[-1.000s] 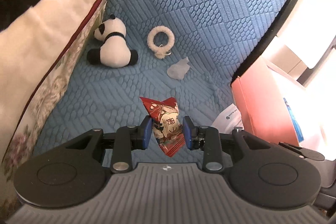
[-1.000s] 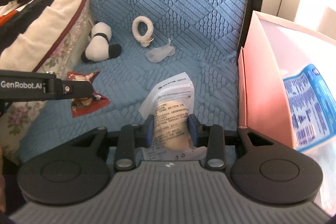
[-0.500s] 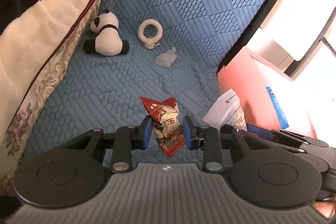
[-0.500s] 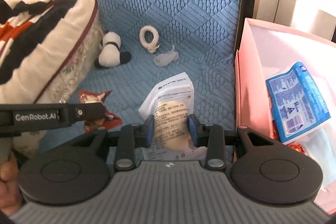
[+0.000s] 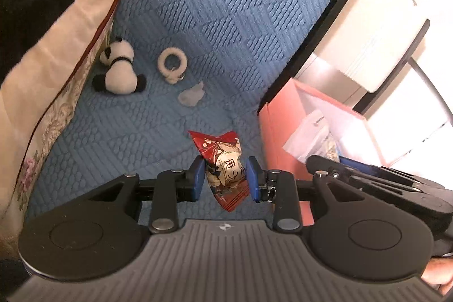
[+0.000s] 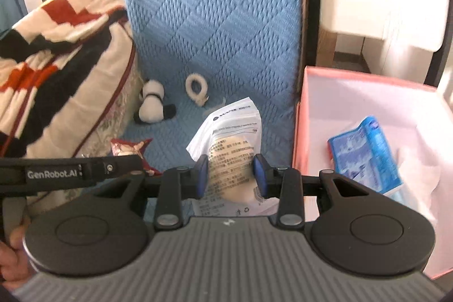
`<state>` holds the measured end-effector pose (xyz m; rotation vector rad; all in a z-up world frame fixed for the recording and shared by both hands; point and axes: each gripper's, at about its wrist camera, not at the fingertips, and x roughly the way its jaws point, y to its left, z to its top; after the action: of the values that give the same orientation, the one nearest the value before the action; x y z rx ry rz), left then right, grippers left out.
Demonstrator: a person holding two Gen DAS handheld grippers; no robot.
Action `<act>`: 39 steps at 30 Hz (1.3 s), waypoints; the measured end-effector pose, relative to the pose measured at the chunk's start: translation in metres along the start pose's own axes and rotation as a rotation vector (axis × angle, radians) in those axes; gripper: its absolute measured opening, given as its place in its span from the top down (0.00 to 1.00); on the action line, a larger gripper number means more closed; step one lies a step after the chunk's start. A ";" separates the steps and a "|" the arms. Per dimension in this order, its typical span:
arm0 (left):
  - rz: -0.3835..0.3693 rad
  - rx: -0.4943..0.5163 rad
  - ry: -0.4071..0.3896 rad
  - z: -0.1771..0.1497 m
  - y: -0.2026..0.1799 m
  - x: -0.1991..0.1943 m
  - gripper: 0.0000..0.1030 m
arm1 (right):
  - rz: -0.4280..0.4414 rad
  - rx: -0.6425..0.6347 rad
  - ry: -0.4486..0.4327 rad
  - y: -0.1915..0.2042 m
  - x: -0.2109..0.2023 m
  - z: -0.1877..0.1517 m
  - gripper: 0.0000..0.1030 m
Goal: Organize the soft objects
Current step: 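Lift and carry the sachet and red packet with both grippers over the pink box, then open both grippers to drop the sachet and red packet into the box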
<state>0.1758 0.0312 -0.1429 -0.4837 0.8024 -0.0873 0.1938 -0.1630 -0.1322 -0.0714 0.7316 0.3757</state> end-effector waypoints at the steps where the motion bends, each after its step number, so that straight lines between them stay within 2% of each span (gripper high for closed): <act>1: -0.004 0.000 -0.002 0.003 -0.003 -0.002 0.65 | -0.003 0.003 -0.010 -0.002 -0.004 0.003 0.63; 11: -0.062 0.061 -0.036 0.035 -0.055 -0.018 0.65 | -0.028 0.011 -0.089 -0.024 -0.046 0.031 0.63; 22: -0.127 0.155 -0.045 0.041 -0.115 -0.009 0.65 | -0.089 0.046 -0.136 -0.066 -0.082 0.036 0.63; 29: -0.163 0.197 -0.002 0.024 -0.148 0.016 0.65 | -0.142 0.085 -0.116 -0.098 -0.087 0.023 0.64; 39: -0.155 0.236 0.102 0.005 -0.169 0.065 0.65 | -0.184 0.168 -0.018 -0.142 -0.063 -0.005 0.64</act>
<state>0.2423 -0.1334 -0.1075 -0.3193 0.8411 -0.3487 0.1987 -0.3156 -0.1033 0.0232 0.7295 0.1388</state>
